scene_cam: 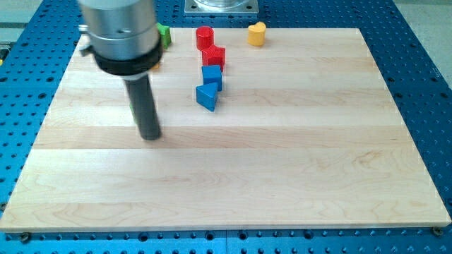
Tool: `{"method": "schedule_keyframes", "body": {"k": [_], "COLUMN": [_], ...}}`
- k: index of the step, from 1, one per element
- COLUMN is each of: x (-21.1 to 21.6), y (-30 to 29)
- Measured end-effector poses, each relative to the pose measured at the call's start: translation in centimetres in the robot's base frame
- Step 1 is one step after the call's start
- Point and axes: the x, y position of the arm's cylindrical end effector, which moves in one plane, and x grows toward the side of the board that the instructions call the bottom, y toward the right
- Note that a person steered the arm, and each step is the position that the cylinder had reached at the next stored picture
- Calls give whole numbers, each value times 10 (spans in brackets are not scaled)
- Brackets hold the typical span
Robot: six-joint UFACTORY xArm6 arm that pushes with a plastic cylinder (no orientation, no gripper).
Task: Place the green circle at the bottom of the yellow hexagon
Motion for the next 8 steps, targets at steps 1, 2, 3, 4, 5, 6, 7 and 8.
{"method": "schedule_keyframes", "body": {"k": [1,2,3,4,5,6,7,8], "x": [-89,-71,-58,-47,-62,-82,-27,64], "y": [16,23,24,-13,-19,6,-3,61]}}
